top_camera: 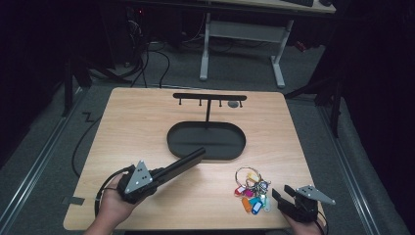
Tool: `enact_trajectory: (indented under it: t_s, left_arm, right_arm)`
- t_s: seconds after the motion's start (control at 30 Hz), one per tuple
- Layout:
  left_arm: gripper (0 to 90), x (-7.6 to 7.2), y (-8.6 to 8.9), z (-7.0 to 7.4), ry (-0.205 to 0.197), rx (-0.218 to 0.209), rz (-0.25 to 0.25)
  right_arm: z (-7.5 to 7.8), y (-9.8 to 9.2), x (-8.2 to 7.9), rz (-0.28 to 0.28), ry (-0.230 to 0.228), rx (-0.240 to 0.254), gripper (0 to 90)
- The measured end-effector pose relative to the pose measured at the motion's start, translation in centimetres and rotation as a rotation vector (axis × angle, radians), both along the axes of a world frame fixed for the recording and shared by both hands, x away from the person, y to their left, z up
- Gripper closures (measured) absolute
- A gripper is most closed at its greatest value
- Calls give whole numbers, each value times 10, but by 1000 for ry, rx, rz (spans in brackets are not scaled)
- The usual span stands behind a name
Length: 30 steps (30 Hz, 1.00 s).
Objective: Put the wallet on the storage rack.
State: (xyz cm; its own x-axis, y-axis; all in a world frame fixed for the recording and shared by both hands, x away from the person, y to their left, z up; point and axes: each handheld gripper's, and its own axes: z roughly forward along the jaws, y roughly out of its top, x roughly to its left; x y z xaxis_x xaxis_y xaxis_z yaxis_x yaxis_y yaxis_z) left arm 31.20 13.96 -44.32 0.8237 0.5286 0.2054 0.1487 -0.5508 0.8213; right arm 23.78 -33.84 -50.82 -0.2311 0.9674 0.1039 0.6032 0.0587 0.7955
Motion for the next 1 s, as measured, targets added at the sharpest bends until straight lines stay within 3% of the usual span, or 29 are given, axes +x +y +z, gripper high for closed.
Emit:
enact_trajectory:
  t_s: [0.1,0.23,0.37,0.4,0.47,0.5,0.63,0.93,1.0]
  left_arm:
    - [738,13,-12,16,-37,50,-11]
    - [738,26,-24,24,-58,73,-24]
    - [737,39,-49,28,-122,177,-63]
    - [737,39,-49,28,-122,177,-63]
    - [736,46,-66,29,-187,250,-103]
    - [735,46,-66,29,-187,250,-103]
    - [735,60,-85,24,-269,311,-157]
    - [734,94,-106,11,-317,365,-215]
    - [734,100,-109,9,-318,359,-223]
  right_arm:
    - [0,-2,0,6,-6,0,458]
    - [1,-5,-1,2,-9,7,459]
    - [1,-9,-2,-2,-16,21,459]
    - [1,-9,-2,-2,-16,21,459]
    - [1,-9,-2,-4,-13,30,459]
    - [1,-9,-2,-4,-13,30,459]
    - [1,-9,-2,3,-10,32,459]
    - [1,-11,-3,0,-10,44,460]
    - [1,-11,-4,1,-9,45,460]
